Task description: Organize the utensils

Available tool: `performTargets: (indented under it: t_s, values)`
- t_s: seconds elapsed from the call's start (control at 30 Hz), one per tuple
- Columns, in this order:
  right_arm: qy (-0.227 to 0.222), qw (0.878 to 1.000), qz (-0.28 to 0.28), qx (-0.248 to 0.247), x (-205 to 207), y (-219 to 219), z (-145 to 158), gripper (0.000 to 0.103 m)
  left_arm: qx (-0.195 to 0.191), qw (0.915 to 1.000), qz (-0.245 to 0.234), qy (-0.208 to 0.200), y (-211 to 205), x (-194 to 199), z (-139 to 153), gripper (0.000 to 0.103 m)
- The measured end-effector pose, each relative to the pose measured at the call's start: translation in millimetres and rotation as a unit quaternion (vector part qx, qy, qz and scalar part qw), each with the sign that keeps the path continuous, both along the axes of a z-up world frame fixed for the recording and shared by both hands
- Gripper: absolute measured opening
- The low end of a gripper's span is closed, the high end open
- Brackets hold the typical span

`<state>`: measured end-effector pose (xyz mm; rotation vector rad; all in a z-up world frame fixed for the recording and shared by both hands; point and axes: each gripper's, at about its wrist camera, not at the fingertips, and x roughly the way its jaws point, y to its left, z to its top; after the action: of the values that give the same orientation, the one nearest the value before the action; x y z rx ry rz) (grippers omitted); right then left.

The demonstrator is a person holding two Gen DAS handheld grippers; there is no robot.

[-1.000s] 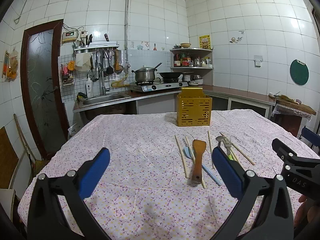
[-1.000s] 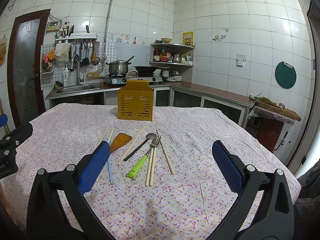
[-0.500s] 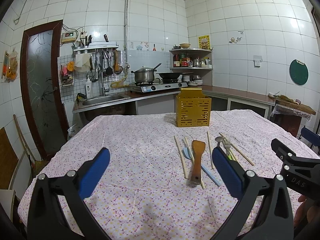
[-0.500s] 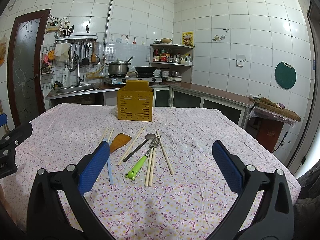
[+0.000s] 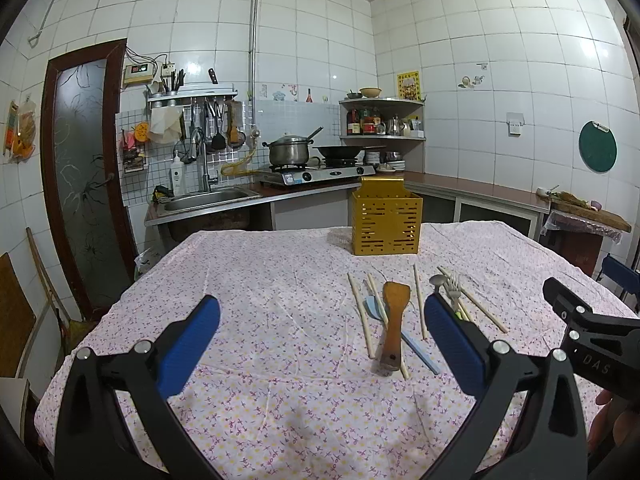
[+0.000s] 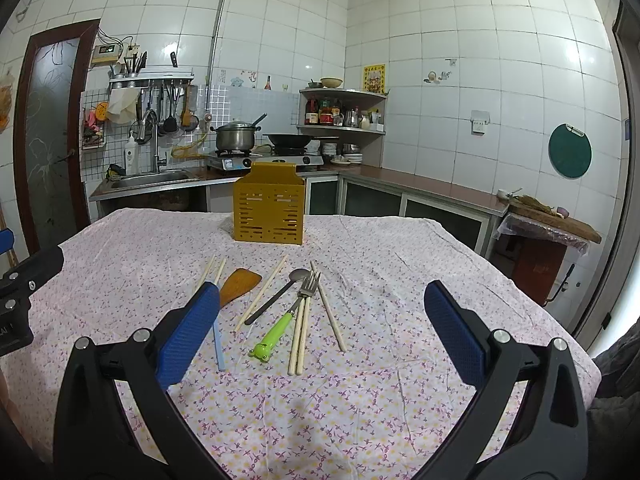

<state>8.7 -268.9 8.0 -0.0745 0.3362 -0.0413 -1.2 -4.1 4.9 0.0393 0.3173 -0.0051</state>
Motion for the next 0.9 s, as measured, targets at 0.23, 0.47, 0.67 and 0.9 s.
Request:
performTargets:
  t_s: [0.23,0.47,0.67,0.9]
  values:
    - [-0.002,1.0,0.0,0.002,-0.4,-1.0,-1.5,0.099,0.0,1.0,0.0,-0.001,-0.4,0.4,-0.7,0.1]
    - [-0.002,1.0,0.0,0.002,-0.8,-0.8,-2.3,0.099,0.0,1.0,0.0,-0.001,0.3,0.0,-0.7,0.1]
    - [-0.001,1.0,-0.001,0.002,-0.7,-0.9,-2.0,0.099,0.0,1.0,0.0,-0.001,0.4,0.0,-0.5,0.1]
    - [-0.001,1.0,-0.001,0.002,-0.6,-0.8,-2.3,0.099,-0.001,1.0,0.0,0.0,-0.1,0.3,-0.3,0.1]
